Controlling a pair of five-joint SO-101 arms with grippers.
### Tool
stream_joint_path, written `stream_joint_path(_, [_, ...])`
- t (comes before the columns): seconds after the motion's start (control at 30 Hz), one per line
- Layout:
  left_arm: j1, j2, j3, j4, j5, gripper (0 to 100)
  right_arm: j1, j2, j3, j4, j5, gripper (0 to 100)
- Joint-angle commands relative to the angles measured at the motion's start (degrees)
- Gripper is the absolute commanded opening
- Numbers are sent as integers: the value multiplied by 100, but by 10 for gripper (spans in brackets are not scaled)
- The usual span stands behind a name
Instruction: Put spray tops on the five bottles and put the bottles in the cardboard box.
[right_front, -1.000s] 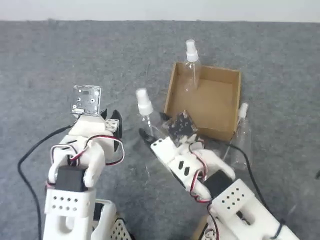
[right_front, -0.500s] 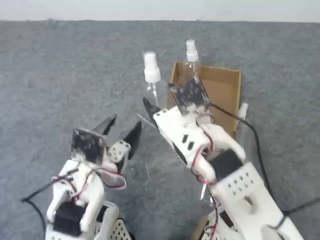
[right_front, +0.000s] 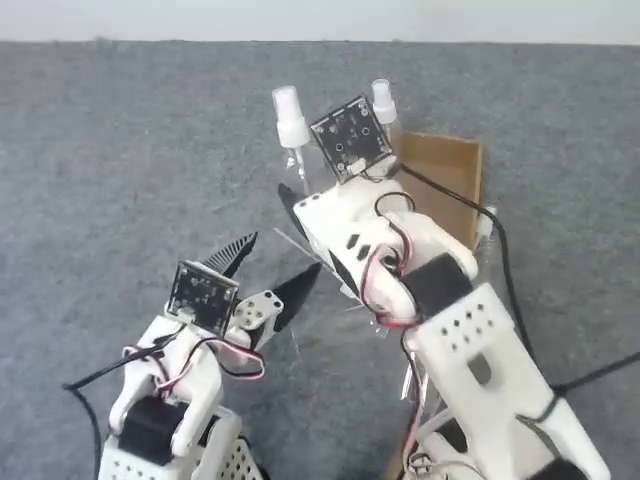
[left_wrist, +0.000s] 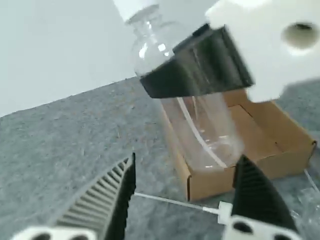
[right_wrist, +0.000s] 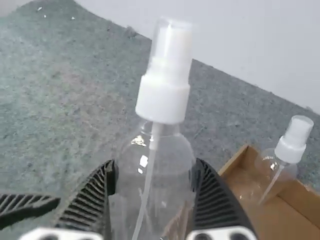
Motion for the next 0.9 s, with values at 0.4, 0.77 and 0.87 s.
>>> stream_joint_path(0.4, [35, 211, -22, -167, -62, 295, -435, -875, -431, 1095, -35, 6])
stream_joint_path(0.77, [35, 211, 48, -193, -62, 295, -435, -1226, -448, 1358, -35, 6])
stream_joint_path(0.87, [35, 193, 48, -193, -62, 294, -426, -1279, -431, 1455, -35, 6])
